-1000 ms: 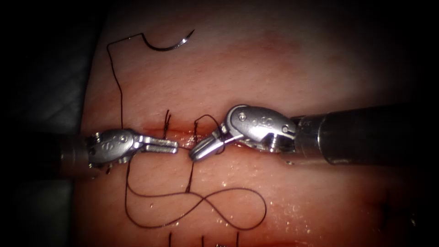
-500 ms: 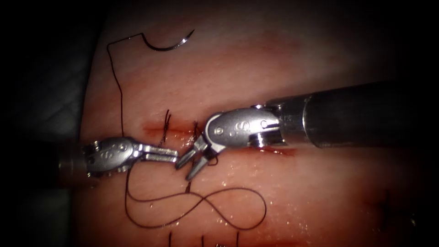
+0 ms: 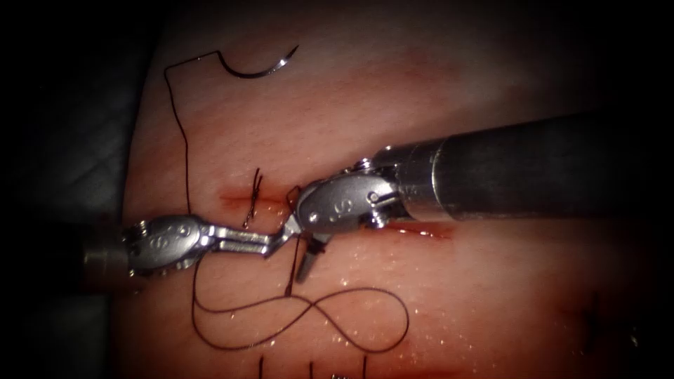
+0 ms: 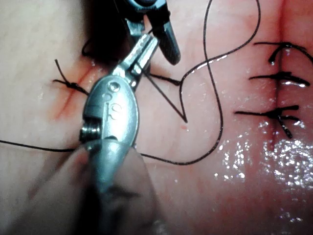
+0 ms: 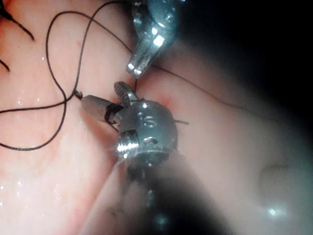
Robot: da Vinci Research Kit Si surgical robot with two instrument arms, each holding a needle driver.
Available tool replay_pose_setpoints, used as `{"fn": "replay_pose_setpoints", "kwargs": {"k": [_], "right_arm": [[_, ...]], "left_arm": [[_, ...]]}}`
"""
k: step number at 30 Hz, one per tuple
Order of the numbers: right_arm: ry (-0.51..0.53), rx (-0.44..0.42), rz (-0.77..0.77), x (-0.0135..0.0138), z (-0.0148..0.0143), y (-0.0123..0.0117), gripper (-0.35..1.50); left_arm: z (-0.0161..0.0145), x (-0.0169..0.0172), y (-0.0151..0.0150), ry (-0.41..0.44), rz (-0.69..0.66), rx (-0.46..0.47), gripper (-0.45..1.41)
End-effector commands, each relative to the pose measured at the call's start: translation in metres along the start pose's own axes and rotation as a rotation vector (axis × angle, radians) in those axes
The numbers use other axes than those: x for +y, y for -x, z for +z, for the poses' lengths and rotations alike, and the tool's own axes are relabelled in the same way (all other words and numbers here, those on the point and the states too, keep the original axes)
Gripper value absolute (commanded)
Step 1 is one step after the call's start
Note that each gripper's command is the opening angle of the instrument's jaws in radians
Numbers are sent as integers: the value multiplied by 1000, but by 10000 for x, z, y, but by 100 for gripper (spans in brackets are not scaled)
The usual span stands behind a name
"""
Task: Wound Closure
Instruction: Grasp the tail end of the suture with the right driver.
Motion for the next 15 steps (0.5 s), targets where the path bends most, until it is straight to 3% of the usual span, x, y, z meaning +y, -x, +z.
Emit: {"fn": "replay_pose_setpoints", "kwargs": {"k": [1,15], "right_arm": [[-6,-10,-3,3,11,3,74],[-70,-71,-53,-14,43,15,69]], "left_arm": [[5,0,7,0,-2,0,-45],[-1,-6,7,4,-6,2,-45]]}}
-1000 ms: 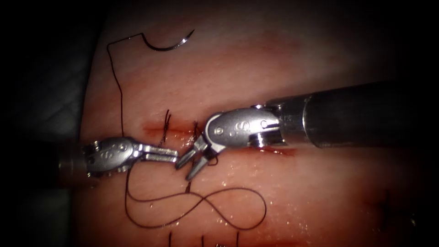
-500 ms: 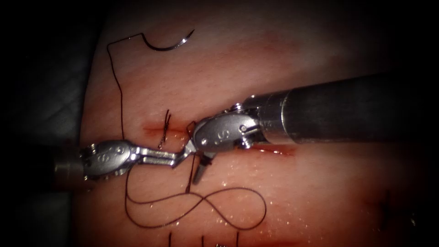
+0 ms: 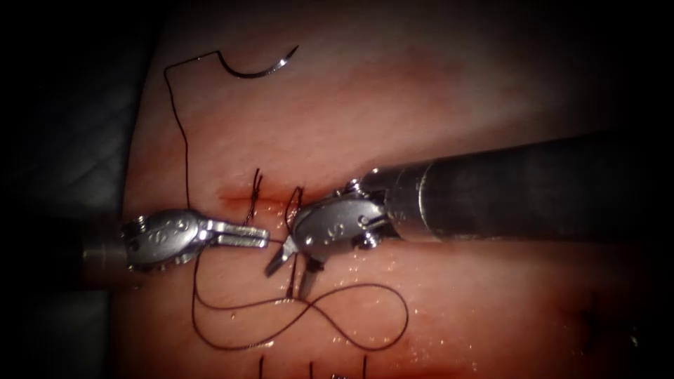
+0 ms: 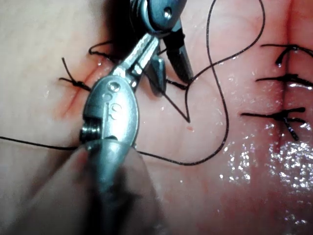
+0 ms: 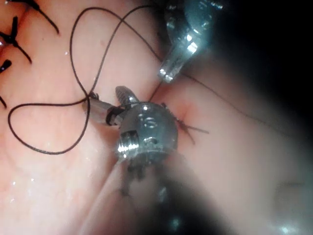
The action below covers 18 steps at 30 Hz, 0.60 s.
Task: Wound Closure
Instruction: Grasp the tail end of the suture with the right driver.
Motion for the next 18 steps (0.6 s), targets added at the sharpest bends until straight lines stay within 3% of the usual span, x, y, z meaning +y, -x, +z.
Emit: {"fn": "replay_pose_setpoints", "kwargs": {"k": [1,3,8,9,15,18], "right_arm": [[-10,-15,-2,2,11,4,67],[-31,-33,-5,1,15,7,52],[-72,-56,-12,0,21,13,-28],[-79,-60,-7,-1,22,13,-35],[-137,-101,23,2,21,14,-35],[-59,-47,92,8,10,16,-35]], "left_arm": [[4,0,5,2,0,1,-45],[3,0,5,3,0,2,-45],[1,3,4,5,0,1,-45],[1,3,4,5,0,1,-45],[0,7,5,5,3,-1,-45],[0,10,7,5,6,-3,-45]]}}
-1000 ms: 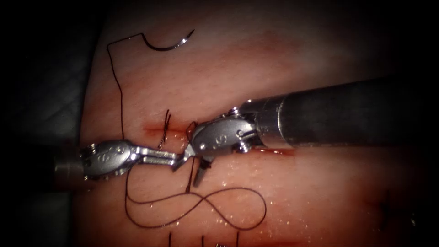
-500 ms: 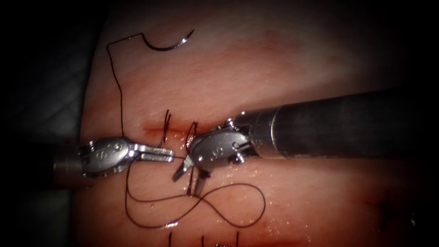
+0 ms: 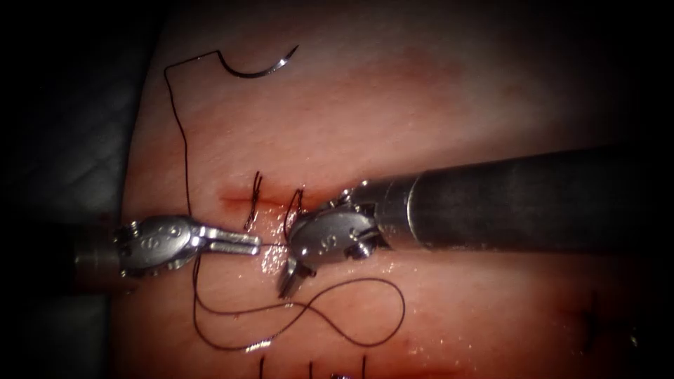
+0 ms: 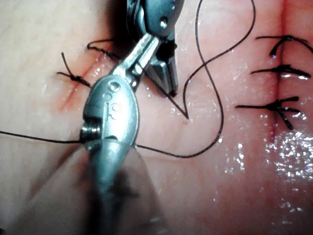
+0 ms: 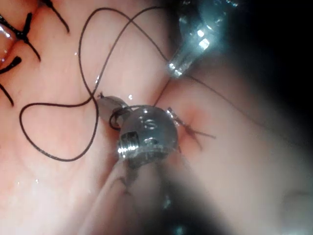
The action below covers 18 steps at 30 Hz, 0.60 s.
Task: Wound Closure
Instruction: Grasp the tail end of the suture with the right driver, then move the right tool up and the left tool down to tie the knot.
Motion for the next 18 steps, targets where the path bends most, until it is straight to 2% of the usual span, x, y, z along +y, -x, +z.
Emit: {"fn": "replay_pose_setpoints", "kwargs": {"k": [1,3,6,9,12,18], "right_arm": [[35,31,29,7,-3,2,-35],[107,109,108,9,-16,3,-35],[204,329,302,4,-37,7,-35],[284,504,464,-3,-50,16,-35],[339,617,571,-5,-55,25,-35],[403,781,723,-6,-65,44,-35]], "left_arm": [[6,0,8,1,1,1,-45],[5,2,10,1,3,-1,-45],[5,8,18,9,12,-18,-45],[5,16,27,21,11,-42,-45],[6,26,34,32,3,-66,-45],[11,52,42,64,3,-121,-45]]}}
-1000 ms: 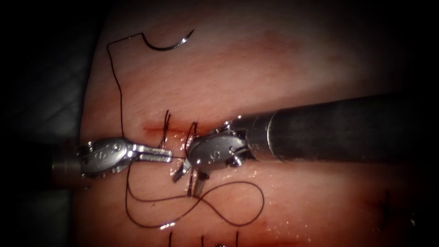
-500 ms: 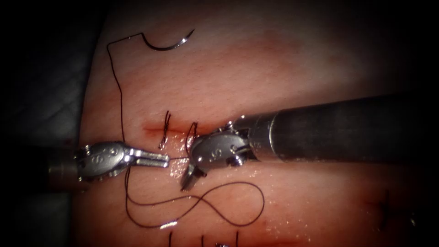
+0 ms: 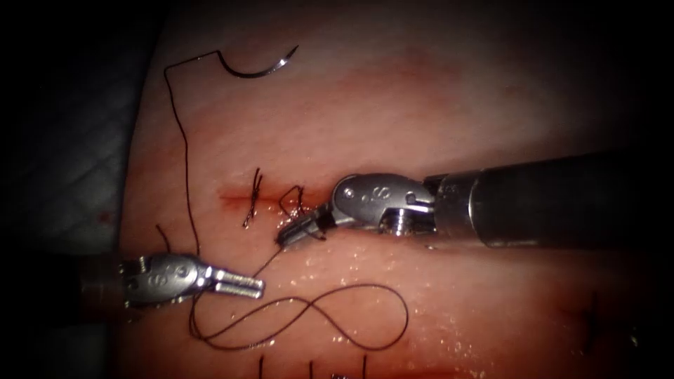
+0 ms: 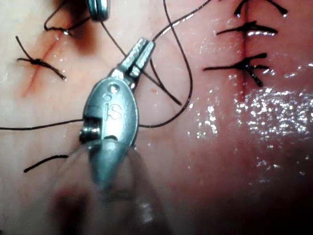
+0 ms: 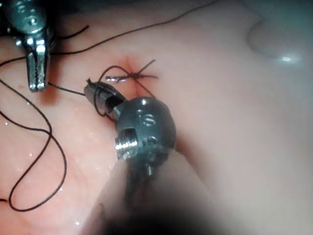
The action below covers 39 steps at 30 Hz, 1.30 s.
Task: Wound Closure
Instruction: Move the right tool up and the left tool down to tie the knot.
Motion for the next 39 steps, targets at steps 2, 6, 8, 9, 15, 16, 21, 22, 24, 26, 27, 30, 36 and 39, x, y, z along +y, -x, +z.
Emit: {"fn": "replay_pose_setpoints", "kwargs": {"k": [2,6,8,9,15,16,21,22,24,26,27,30,36,39], "right_arm": [[32,17,21,11,1,4,-35],[80,48,79,20,-5,5,-35],[106,51,94,25,-8,5,-35],[117,51,98,27,-9,5,-35],[188,55,127,45,-19,4,-35],[194,56,135,47,-21,4,-35],[209,55,129,55,-25,4,-35],[213,55,130,58,-27,3,-35],[218,55,127,61,-28,2,-35],[227,54,118,62,-29,2,-35],[232,54,120,63,-29,2,-35],[246,54,114,66,-31,0,-35],[274,62,109,73,-34,-2,-35],[292,70,103,76,-34,-3,-35]], "left_arm": [[8,13,3,29,-2,-15,-45],[11,39,-6,90,-15,-52,-45],[13,57,-13,133,-19,-78,-45],[14,63,-15,146,-18,-89,-45],[12,97,-36,193,-11,-107,-45],[11,99,-37,195,-10,-106,-45],[5,107,-41,213,-9,-109,-45],[3,111,-40,226,-7,-107,-45],[3,120,-37,271,-8,-113,-45],[5,127,-34,311,-15,-118,-45],[7,130,-33,328,-17,-117,-45],[11,140,-28,393,-26,-130,-45],[17,158,-15,526,-35,-145,-45],[21,163,-9,563,-41,-153,-45]]}}
